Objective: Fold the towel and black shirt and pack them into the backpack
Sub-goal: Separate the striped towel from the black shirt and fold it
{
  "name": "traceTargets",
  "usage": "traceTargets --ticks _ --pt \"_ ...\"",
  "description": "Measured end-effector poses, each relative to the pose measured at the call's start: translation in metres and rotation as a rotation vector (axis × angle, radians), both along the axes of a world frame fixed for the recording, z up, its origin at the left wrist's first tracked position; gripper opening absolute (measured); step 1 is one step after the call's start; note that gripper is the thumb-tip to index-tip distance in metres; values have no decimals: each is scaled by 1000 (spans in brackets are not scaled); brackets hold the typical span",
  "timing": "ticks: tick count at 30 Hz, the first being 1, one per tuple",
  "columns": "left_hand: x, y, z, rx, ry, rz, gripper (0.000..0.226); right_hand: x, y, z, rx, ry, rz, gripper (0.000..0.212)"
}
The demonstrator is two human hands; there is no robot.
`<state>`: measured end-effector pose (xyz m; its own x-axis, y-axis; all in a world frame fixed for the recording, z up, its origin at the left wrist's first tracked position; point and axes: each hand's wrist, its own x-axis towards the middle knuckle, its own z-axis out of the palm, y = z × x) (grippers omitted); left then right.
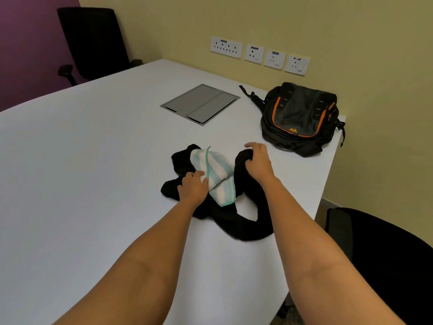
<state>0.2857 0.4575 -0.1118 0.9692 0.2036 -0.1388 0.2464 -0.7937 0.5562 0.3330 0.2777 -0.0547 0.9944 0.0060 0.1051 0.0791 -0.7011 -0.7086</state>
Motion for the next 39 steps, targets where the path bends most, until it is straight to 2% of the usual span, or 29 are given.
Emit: traceTargets --ticks 2,4,6,8,9,10,12,16,19,22,25,28,30,33,36,39 --pt "9 -4 1 6 -5 26 41 -1 -9 -24 35 109 113 62" --pt "15 -7 -1 23 0 58 40 -8 -16 -47 -2 203 93 64" --pt "19 -10 -3 31 10 89 39 -18 -25 -68 -185 385 114 85" --pt "22 -15 -4 35 14 121 38 -30 -32 -84 -474 592 290 110" --pt "23 -17 -5 40 12 136 38 -37 -34 -90 -602 639 381 115" --pt "25 -19 -5 45 9 147 38 -41 -36 -96 -692 635 447 114" --pt "27 -21 -6 52 2 159 38 -45 -39 -107 -737 541 505 94" --pt "26 -23 -11 43 -10 186 36 -35 -51 -114 -585 460 614 35" --pt "25 -23 -13 29 -26 213 36 -29 -59 -117 -471 358 510 19" --pt "25 -23 -10 -17 -74 285 31 -13 -63 -109 -387 95 257 16" --pt "22 -24 -10 -88 -98 436 24 14 -59 -91 -347 -44 146 18" --pt "19 -29 -13 -142 -99 571 21 42 -51 -80 -356 -63 104 20" --pt "21 -34 -15 -152 -89 622 23 60 -48 -76 -370 9 87 23" --pt "28 -37 -15 -72 -112 635 28 83 -42 -58 -167 35 -32 33" --pt "37 -33 -16 -15 -159 624 38 94 -23 -33 31 -63 72 27" --pt "48 -27 -14 -14 -167 582 48 98 5 -21 47 -51 280 21"
